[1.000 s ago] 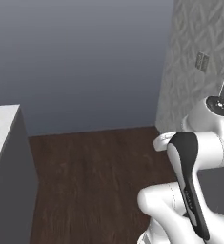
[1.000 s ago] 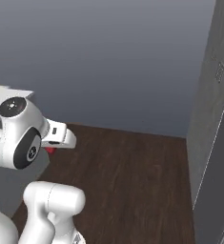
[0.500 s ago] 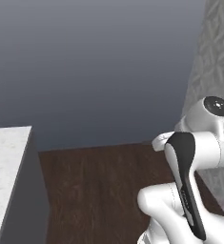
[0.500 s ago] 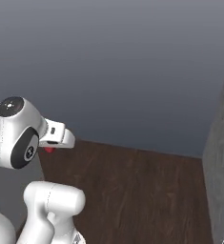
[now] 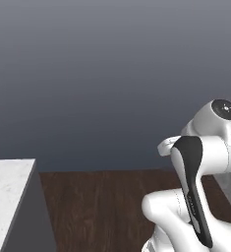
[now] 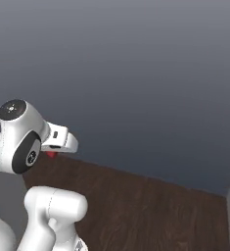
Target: Take the strawberry from the fridge and place it on top of the pancake, located on the dining counter.
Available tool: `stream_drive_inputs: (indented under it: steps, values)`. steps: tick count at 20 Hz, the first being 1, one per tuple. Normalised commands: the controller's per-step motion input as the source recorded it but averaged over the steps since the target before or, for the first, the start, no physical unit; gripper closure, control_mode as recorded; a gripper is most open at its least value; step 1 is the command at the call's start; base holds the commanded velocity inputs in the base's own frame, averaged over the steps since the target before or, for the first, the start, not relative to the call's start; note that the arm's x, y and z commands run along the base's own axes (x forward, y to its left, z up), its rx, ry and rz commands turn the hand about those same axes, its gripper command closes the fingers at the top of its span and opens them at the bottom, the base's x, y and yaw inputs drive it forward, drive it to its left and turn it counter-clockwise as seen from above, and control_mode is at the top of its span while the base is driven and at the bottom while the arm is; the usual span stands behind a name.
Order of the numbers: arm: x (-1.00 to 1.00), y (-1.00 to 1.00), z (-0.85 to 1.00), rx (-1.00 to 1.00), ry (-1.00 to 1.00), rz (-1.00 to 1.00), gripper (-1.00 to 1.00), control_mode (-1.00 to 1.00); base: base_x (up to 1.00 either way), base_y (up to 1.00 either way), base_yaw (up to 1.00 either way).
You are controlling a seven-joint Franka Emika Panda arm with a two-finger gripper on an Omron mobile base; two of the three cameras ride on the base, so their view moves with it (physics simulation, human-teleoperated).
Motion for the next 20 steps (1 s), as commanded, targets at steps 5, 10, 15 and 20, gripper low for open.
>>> stream_drive_inputs:
  steps: [5, 10, 15, 20]
  values:
    - [0.00, 0.00, 0.00, 0.00, 0.00, 0.00, 1.00, 1.00, 1.00, 0.00, 0.42]
    - [0.00, 0.00, 0.00, 0.00, 0.00, 0.00, 1.00, 1.00, 1.00, 0.00, 0.49]
    - [0.00, 0.00, 0.00, 0.00, 0.00, 0.00, 1.00, 1.00, 1.00, -0.03, 0.53]
    - [0.00, 0.00, 0.00, 0.00, 0.00, 0.00, 1.00, 1.00, 1.00, -0.20, 0.62]
